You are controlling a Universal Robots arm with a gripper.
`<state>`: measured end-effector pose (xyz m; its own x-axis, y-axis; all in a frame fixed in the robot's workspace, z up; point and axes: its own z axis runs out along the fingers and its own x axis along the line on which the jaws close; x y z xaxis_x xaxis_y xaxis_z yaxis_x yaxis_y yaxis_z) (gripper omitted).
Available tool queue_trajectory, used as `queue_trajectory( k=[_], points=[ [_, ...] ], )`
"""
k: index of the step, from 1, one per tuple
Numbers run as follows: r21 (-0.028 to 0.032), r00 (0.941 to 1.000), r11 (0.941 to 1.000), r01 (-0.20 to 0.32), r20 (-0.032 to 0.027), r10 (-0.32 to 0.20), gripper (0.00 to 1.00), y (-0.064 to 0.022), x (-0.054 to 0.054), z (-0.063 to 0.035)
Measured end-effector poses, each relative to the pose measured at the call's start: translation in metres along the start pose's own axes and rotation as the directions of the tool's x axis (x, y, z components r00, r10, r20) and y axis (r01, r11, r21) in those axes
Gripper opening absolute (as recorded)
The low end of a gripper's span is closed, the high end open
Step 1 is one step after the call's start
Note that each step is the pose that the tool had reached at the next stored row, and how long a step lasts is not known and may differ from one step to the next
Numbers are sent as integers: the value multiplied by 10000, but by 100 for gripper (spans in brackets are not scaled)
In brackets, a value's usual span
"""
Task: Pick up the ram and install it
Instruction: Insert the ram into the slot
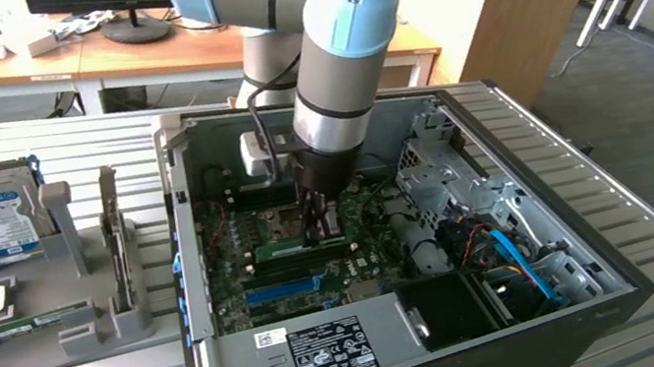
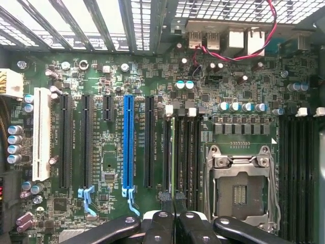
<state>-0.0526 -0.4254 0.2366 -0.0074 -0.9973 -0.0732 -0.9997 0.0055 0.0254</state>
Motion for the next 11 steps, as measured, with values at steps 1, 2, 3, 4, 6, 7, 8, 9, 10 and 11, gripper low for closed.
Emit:
queue_trajectory(
  k=[1, 2, 3, 4, 6, 7, 8, 9, 10, 11],
  points=[
    [0, 10000, 10000, 0, 1, 0, 12, 0, 0, 3],
    [1, 10000, 10000, 0, 1, 0, 12, 0, 1, 6],
    [0, 10000, 10000, 1, 1, -1, 12, 0, 1, 10],
    [0, 10000, 10000, 0, 0, 0, 12, 0, 2, 14],
    [0, 10000, 10000, 0, 1, 0, 12, 0, 4, 24],
    [0, 10000, 10000, 0, 0, 0, 12, -1, 5, 28],
    [-1, 10000, 10000, 0, 0, 0, 12, 0, 6, 31],
    [0, 10000, 10000, 0, 0, 0, 12, 0, 7, 34],
    [0, 10000, 10000, 1, 0, -1, 12, 1, 8, 37],
    [0, 10000, 10000, 1, 0, -1, 12, 5, 9, 40]
  ],
)
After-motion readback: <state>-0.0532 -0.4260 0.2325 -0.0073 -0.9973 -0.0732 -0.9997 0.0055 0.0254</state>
